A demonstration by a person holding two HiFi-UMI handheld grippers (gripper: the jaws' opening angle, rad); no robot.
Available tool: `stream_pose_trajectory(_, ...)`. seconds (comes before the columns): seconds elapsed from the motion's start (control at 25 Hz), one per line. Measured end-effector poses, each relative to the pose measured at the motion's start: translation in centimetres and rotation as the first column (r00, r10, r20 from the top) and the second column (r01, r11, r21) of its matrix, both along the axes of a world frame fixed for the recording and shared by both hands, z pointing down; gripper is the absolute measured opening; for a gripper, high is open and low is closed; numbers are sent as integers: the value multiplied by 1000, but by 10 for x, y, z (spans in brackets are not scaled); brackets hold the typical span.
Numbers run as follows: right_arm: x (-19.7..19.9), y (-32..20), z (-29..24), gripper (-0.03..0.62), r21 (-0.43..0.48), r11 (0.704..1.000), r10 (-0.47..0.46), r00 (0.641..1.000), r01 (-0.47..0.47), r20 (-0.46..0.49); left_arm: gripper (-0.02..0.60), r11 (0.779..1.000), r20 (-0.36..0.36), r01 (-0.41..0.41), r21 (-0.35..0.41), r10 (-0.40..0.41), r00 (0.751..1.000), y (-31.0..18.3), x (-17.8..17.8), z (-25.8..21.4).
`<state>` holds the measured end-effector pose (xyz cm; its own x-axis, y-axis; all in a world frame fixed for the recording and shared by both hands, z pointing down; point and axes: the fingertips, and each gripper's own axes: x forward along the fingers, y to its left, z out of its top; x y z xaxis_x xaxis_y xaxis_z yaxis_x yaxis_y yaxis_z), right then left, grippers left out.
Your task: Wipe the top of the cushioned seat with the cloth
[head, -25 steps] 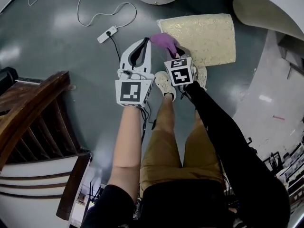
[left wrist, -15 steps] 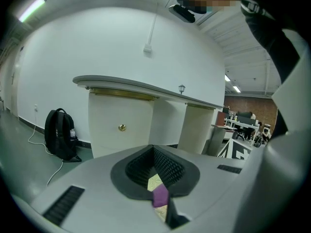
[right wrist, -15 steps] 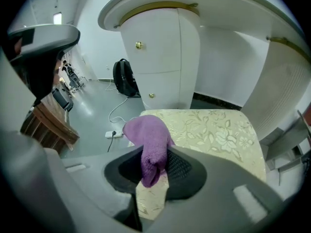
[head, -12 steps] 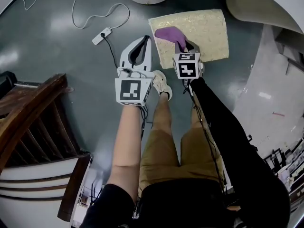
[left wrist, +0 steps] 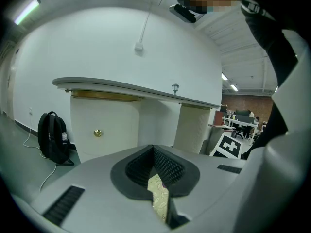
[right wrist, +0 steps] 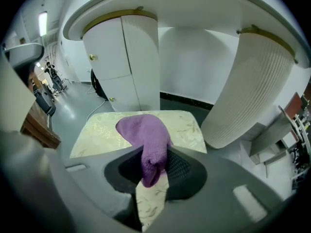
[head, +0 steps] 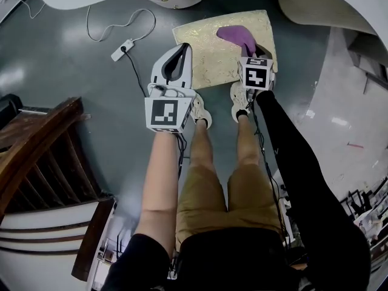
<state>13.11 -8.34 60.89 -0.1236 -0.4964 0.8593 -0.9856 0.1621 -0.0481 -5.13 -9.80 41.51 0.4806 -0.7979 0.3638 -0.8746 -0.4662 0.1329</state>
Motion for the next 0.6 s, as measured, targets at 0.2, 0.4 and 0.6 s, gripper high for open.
stream_pose_trajectory(0.2, 62, -15, 4, 86, 4, 1000, 17, 998, -17, -55, 8, 1000, 15, -10, -2, 10, 1000, -5, 31, 2)
stream_pose_trajectory(0.4, 113, -21, 9, 86, -12, 997, 72, 993, -74, -92, 8, 1000, 36, 5, -1, -5, 999, -10, 55, 3)
stream_pose_trajectory(0.6, 153, -16, 20, 86, -77, 985, 141, 982, -151, -128, 8, 1000, 40, 16, 7, -16, 999, -12, 69, 4)
